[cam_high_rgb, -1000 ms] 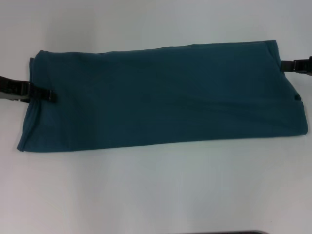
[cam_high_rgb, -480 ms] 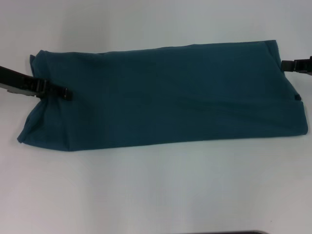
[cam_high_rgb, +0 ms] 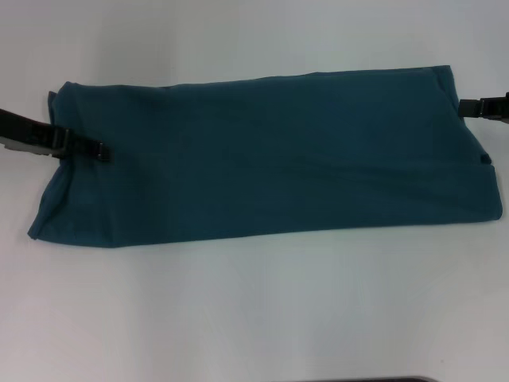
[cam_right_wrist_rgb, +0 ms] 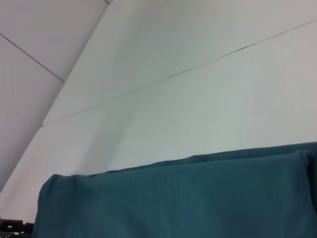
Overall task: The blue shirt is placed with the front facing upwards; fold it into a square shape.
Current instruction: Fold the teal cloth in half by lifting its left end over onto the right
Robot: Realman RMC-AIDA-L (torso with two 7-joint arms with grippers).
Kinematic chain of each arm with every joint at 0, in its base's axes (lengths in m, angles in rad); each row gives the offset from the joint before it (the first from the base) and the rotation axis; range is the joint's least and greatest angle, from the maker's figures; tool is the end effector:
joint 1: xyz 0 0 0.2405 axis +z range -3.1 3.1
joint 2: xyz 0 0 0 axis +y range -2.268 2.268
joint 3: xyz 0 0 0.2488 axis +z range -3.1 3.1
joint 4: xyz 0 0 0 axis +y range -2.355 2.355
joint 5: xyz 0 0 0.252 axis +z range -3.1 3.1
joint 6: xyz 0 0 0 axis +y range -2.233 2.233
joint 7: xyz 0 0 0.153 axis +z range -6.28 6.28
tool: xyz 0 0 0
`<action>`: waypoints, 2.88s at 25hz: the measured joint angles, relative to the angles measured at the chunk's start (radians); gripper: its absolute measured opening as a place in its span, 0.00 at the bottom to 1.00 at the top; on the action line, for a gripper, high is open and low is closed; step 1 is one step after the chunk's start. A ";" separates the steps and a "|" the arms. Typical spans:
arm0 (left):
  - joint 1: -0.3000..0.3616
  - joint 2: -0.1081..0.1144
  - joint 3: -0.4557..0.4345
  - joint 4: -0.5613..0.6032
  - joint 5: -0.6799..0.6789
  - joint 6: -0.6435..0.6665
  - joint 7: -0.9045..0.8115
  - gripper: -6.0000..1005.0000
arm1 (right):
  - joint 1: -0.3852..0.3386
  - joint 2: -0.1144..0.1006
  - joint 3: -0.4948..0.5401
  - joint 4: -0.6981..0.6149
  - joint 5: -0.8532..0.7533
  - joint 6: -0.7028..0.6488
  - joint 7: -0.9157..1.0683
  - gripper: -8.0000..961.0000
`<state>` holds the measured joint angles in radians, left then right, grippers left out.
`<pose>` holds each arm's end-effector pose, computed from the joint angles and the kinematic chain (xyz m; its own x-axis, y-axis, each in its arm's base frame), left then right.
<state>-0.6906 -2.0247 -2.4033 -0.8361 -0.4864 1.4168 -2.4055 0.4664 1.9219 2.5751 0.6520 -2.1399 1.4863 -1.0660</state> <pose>-0.2991 0.4152 0.0405 0.3972 0.9072 0.1385 0.8734 -0.3273 -0.3607 0.3589 0.3593 0.0763 0.2871 -0.8069 -0.5162 -0.9485 -0.3149 -0.0353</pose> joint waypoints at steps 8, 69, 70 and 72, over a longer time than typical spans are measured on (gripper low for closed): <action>0.025 0.012 -0.005 -0.019 0.001 -0.008 -0.013 0.84 | 0.004 0.000 0.000 0.000 0.000 -0.001 0.000 0.02; -0.012 -0.020 0.026 -0.041 0.129 -0.114 -0.094 0.84 | 0.012 -0.001 0.001 -0.001 0.000 -0.004 0.008 0.02; -0.013 -0.019 0.027 -0.038 0.131 -0.113 -0.094 0.84 | 0.012 -0.001 0.001 -0.001 0.000 -0.004 0.009 0.02; -0.013 -0.019 0.027 -0.035 0.130 -0.110 -0.093 0.84 | 0.013 -0.001 0.001 -0.001 0.000 -0.005 0.009 0.02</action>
<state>-0.7035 -2.0435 -2.3762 -0.8706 -0.3561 1.3070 -2.4988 0.4793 1.9205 2.5761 0.6511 -2.1399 1.4816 -1.0568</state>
